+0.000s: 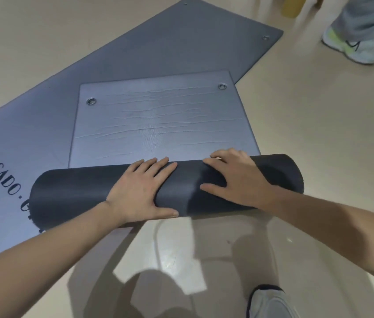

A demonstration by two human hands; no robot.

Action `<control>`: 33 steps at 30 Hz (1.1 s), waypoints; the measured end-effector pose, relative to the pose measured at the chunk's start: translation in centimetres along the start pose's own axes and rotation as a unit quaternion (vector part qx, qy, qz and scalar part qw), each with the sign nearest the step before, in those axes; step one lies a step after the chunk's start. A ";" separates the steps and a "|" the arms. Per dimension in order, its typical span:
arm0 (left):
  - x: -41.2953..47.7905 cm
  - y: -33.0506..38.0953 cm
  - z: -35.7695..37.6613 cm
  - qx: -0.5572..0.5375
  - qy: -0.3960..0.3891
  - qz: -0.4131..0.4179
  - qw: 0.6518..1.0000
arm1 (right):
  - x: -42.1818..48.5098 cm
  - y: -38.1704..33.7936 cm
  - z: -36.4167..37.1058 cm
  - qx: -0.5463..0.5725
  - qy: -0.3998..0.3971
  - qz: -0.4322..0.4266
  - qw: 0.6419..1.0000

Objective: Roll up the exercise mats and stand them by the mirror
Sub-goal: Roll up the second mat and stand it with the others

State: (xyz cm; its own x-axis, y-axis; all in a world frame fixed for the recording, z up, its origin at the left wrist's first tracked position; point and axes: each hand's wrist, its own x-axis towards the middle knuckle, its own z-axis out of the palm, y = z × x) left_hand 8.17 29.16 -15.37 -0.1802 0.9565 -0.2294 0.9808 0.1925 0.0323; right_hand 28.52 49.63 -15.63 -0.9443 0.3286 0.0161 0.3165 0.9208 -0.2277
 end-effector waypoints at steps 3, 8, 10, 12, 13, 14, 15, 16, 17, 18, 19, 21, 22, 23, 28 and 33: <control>2.3 -1.9 -1.4 -0.059 -0.048 0.004 0.997 | -2.4 -1.4 1.8 -0.067 0.032 -0.054 0.996; 3.9 -3.4 -2.4 0.006 0.021 0.019 1.000 | -1.4 -1.4 1.8 -0.163 -0.057 -0.037 0.984; 3.2 -2.9 -1.9 0.044 0.103 0.023 0.993 | -0.3 -0.9 1.6 -0.166 -0.061 -0.035 0.984; 2.3 -2.2 -1.3 0.016 0.176 -0.008 0.984 | 1.0 -0.5 1.3 -0.165 -0.070 -0.026 0.984; 2.0 -1.8 -1.0 0.000 0.200 -0.025 0.980 | 1.6 -0.3 1.1 -0.160 -0.072 -0.021 0.984; 1.7 -1.6 -0.7 -0.007 0.213 -0.035 0.976 | 2.3 -0.1 0.9 -0.151 -0.071 -0.018 0.986; 1.5 -1.6 -0.4 -0.007 0.215 -0.040 0.976 | 2.9 0.2 0.6 -0.138 -0.069 -0.016 0.988; 1.4 -1.7 -0.2 -0.004 0.205 -0.044 0.978 | 3.4 0.4 0.4 -0.124 -0.067 -0.014 0.990; 1.4 -1.9 -0.1 0.001 0.186 -0.049 0.981 | 3.8 0.6 0.1 -0.111 -0.064 -0.014 0.992; 1.5 -2.2 -0.2 0.007 0.161 -0.056 0.985 | 4.3 0.9 0.0 -0.099 -0.061 -0.015 0.993; 1.7 -2.5 -0.3 0.016 0.131 -0.063 0.989 | 4.9 1.2 -0.2 -0.091 -0.062 -0.018 0.994; 2.6 -3.0 -0.9 0.033 0.072 -0.076 0.994 | 6.1 1.6 -0.6 -0.086 -0.083 -0.015 0.993; 3.1 -3.3 -1.2 0.037 0.051 -0.083 0.995 | 6.7 1.8 -0.9 -0.081 -0.103 -0.003 0.991; 3.7 -3.7 -1.6 0.036 0.034 -0.089 0.995 | 7.3 1.9 -1.2 -0.073 -0.124 0.015 0.989; 6.5 -5.6 -3.2 0.001 -0.027 -0.108 0.994 | 9.1 2.6 -2.4 -0.046 -0.188 0.066 0.979; 7.6 -6.2 -3.9 -0.008 -0.027 -0.095 0.995 | 10.0 2.9 -3.4 -0.055 -0.202 0.039 0.977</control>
State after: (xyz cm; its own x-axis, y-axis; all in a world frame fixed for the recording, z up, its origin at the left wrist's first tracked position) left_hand 0.38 36.13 -13.52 -0.3575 0.8895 -0.2847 0.9280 0.3727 -0.0010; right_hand 20.35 56.31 -12.85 -0.8689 0.3088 -0.3868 0.3748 0.9209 -0.1067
